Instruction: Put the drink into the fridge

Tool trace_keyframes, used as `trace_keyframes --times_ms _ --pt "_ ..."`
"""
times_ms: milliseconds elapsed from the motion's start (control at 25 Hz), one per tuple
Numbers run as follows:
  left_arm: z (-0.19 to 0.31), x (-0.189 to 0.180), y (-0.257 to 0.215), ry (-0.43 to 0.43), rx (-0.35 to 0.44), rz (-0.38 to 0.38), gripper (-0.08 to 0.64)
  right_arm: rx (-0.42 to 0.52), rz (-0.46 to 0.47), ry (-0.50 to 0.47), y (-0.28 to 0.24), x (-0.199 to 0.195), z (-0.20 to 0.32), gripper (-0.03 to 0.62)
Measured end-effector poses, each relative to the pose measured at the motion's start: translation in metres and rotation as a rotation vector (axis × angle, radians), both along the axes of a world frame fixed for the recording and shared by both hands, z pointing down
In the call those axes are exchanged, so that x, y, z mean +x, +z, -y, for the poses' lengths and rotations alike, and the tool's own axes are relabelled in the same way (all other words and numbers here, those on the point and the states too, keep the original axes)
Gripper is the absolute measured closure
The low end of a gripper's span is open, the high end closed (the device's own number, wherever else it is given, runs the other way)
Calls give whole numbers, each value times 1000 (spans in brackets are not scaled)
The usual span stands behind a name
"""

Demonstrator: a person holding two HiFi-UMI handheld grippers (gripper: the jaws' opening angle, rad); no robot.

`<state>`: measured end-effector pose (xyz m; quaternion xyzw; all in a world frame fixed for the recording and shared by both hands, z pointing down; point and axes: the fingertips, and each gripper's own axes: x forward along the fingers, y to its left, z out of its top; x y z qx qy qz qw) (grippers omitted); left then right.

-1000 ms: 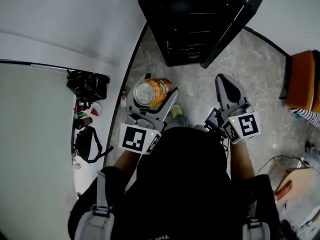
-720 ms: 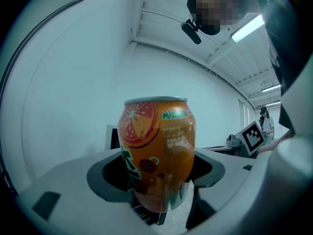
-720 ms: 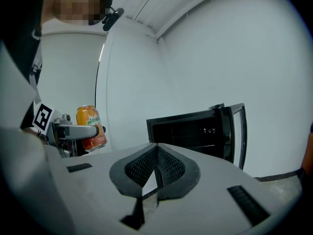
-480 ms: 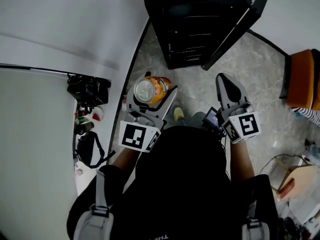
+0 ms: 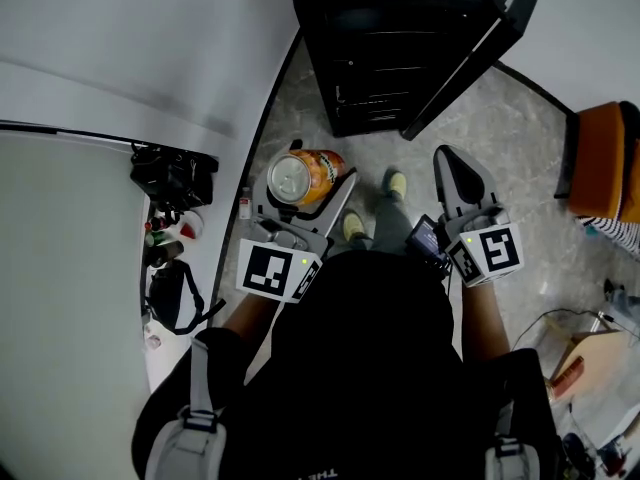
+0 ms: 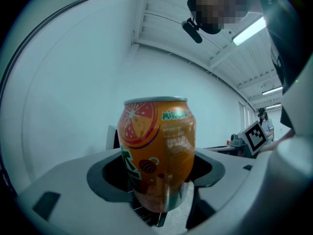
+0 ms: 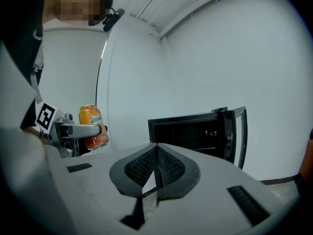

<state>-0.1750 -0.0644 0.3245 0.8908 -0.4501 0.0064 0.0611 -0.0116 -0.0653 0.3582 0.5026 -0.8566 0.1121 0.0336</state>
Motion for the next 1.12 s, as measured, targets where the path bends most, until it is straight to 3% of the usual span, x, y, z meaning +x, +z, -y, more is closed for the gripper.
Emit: trace_keyframes --times_ms 440,1120 --pt "16 13 -1 -9 -3 8 216 13 19 -5 -6 12 19 578" --pt "101 65 -2 -61 -31 -6 216 -1 -15 -64 -9 58 110 578"
